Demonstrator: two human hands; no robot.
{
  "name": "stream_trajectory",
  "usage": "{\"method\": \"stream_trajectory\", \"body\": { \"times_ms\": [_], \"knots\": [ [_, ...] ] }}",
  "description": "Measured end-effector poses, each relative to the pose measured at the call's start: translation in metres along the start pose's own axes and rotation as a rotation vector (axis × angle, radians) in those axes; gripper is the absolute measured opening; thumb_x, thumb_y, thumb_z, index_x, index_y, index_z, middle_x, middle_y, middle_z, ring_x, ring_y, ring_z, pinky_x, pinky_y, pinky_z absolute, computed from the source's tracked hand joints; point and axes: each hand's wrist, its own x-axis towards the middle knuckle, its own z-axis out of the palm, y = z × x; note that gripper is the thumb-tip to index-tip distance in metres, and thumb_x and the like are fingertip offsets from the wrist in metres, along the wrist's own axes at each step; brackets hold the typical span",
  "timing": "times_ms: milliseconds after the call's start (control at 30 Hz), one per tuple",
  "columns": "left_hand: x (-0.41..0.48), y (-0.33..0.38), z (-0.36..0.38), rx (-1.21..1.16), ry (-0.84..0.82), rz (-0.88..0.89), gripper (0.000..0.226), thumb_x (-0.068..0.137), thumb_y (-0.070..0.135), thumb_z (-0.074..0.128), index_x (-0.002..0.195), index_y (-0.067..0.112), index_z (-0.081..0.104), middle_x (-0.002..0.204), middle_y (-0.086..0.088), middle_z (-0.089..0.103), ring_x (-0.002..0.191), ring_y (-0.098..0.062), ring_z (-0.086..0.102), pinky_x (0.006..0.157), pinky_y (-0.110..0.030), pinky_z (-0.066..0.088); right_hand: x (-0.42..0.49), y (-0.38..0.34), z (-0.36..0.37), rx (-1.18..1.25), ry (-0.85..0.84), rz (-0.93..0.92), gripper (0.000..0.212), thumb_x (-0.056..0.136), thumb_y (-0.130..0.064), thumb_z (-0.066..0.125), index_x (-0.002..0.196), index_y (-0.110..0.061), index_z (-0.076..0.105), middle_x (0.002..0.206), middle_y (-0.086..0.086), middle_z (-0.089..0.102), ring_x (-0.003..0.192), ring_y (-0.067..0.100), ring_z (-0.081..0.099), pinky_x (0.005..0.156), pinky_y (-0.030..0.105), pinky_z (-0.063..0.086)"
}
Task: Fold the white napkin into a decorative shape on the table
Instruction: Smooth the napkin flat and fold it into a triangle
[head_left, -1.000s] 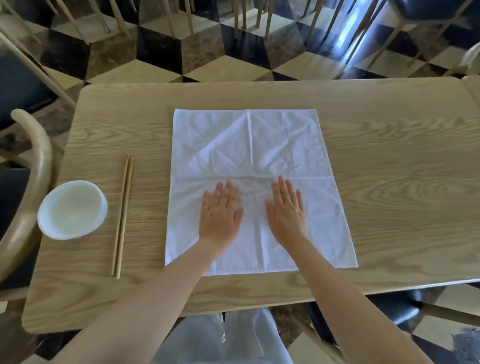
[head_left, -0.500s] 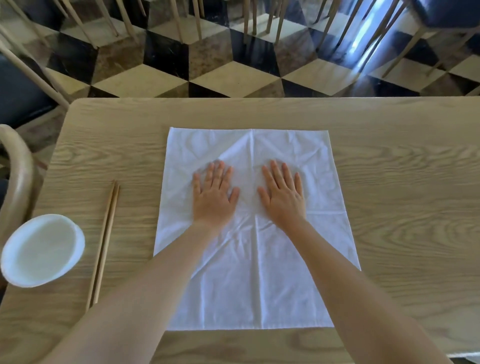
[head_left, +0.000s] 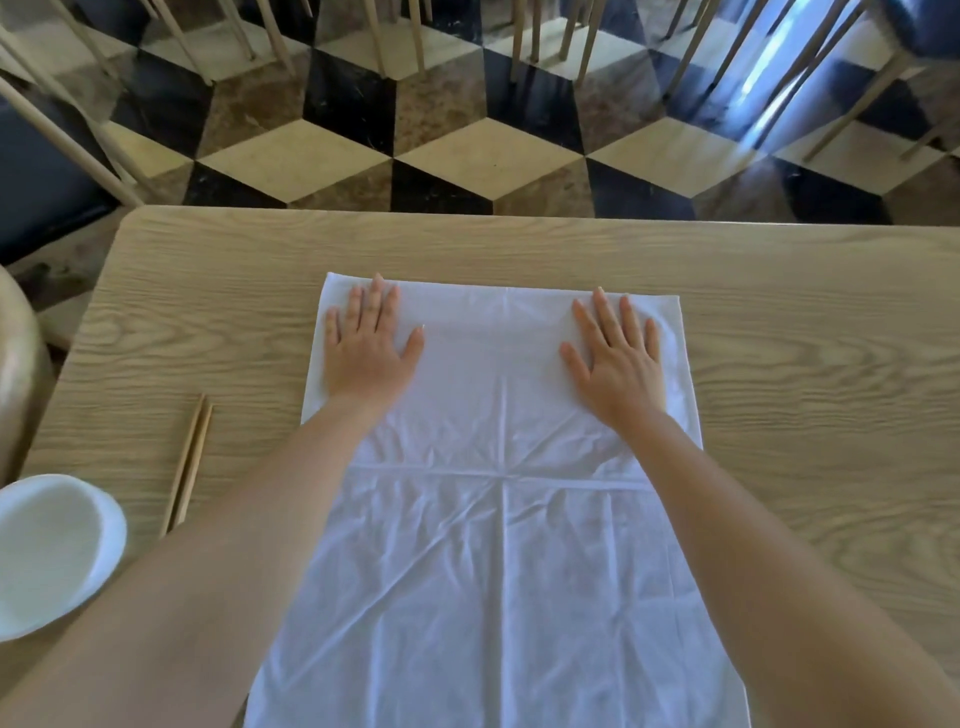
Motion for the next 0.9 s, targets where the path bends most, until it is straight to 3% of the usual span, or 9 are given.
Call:
{"method": "stream_trajectory", "body": {
  "times_ms": [167,400,533,633,800,900],
  "knots": [
    [0.009,-0.006,0.000,-0.013,0.051,-0.021,0.063,0.095,0.049,0.024,0.148,0.020,0.008,0.158,0.000,0.004,0.145,-0.017,-0.002,0.118,-0.043,-0.004,0.010,0.007,-0.001,-0.011,0.019,0.000,0.060,0.093,-0.055,0.017,0.147,-0.032,0.007,0.158,-0.004,0.007,0.145,0.023,-0.003,0.118,0.046,-0.002],
    [0.011,-0.010,0.000,-0.056,0.115,-0.200,0.063,0.096,0.042,0.026,0.147,0.010,0.010,0.158,-0.008,0.007,0.145,-0.022,0.002,0.117,-0.046,-0.003,0.007,0.006,0.000,-0.015,0.038,0.020,0.064,0.092,-0.057,0.015,0.148,-0.027,0.006,0.159,-0.001,0.004,0.145,0.021,-0.003,0.118,0.045,-0.002],
    [0.010,-0.006,-0.007,-0.193,0.187,-0.285,0.059,0.096,0.029,0.034,0.147,0.006,0.013,0.156,-0.013,0.014,0.143,-0.025,0.012,0.117,-0.044,0.005,0.007,0.000,-0.005,0.059,-0.001,0.209,0.064,0.094,-0.053,0.017,0.149,-0.023,0.001,0.159,0.002,-0.004,0.144,0.021,-0.009,0.118,0.046,-0.005],
    [0.012,-0.003,-0.019,-0.266,0.254,-0.360,0.061,0.091,0.018,0.043,0.145,0.008,0.018,0.151,-0.014,0.029,0.136,-0.031,0.027,0.111,-0.046,0.019,-0.005,-0.029,-0.010,0.111,-0.035,0.333,0.064,0.095,-0.050,0.018,0.149,-0.019,0.000,0.158,0.006,-0.006,0.144,0.024,-0.009,0.117,0.049,-0.004],
    [0.026,-0.009,-0.041,-0.411,0.195,-0.500,0.064,0.085,0.014,0.056,0.141,0.004,0.026,0.141,-0.018,0.039,0.128,-0.034,0.037,0.104,-0.041,0.031,-0.082,-0.117,0.014,0.080,-0.006,-0.095,0.063,0.095,-0.045,0.028,0.148,-0.016,0.009,0.158,0.004,0.008,0.145,0.022,0.000,0.115,0.044,-0.008],
    [0.031,-0.014,-0.054,-0.614,0.005,-0.563,0.064,0.083,0.009,0.056,0.141,0.007,0.028,0.139,-0.013,0.044,0.122,-0.029,0.047,0.094,-0.035,0.041,-0.105,-0.119,0.023,0.109,-0.008,-0.061,0.059,0.095,-0.042,0.032,0.147,-0.016,0.018,0.157,0.004,0.015,0.145,0.021,0.005,0.117,0.044,-0.003]
  ]
}}
